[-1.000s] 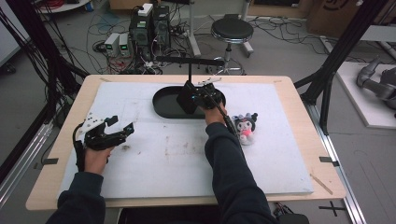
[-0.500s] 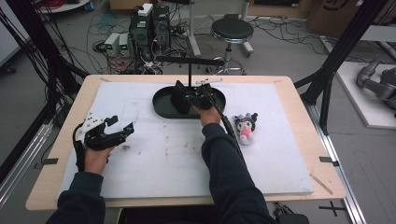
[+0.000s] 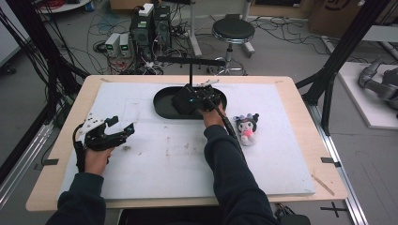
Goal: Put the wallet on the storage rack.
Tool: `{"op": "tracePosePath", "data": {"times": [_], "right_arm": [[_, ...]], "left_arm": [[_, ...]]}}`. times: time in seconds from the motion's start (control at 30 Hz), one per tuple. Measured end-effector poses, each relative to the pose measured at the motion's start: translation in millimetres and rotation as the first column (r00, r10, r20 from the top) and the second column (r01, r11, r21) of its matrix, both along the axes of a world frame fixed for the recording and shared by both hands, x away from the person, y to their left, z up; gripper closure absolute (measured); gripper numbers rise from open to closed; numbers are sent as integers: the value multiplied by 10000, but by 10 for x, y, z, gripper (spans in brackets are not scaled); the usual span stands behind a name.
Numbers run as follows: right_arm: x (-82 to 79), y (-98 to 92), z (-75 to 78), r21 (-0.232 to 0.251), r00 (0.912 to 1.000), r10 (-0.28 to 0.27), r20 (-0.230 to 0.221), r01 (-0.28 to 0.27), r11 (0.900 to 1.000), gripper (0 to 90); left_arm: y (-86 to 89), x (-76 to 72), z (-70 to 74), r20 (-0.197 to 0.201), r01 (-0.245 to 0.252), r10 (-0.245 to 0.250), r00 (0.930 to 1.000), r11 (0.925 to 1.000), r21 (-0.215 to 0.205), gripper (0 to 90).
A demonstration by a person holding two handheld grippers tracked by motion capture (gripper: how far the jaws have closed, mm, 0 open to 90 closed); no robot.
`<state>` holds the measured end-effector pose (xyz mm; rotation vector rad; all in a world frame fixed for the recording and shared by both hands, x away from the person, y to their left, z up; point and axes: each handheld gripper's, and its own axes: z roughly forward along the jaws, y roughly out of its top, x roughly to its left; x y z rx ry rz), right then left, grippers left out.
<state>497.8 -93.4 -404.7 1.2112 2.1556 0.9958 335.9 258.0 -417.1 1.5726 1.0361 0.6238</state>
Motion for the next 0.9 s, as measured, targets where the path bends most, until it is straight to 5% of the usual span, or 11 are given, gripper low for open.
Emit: {"op": "tracePosePath", "data": {"times": [0.17, 0.5, 0.77, 0.9], "right_arm": [[-58, -40, 87, -406, 9993, 48, 379, -33, 9992, 399], [-345, -547, 438, 213, 9939, 435, 1012, -459, 9987, 300], [-730, -1144, 406, -75, 9912, 840, 1026, -837, 9965, 264], [-951, -1425, 342, 238, 9913, 719, 1099, -749, 9969, 264]], "left_arm": [[4, -5, 3, -3, 28, -28, 10000, 10000, 24, 233], [9, -14, 10, 154, -10, 10, 9999, 10000, -53, 227], [-19, -5, 7, 245, 67, -71, 9997, 9999, 139, 191], [-20, 1, 4, 196, 51, -54, 9998, 9999, 153, 192]]}}
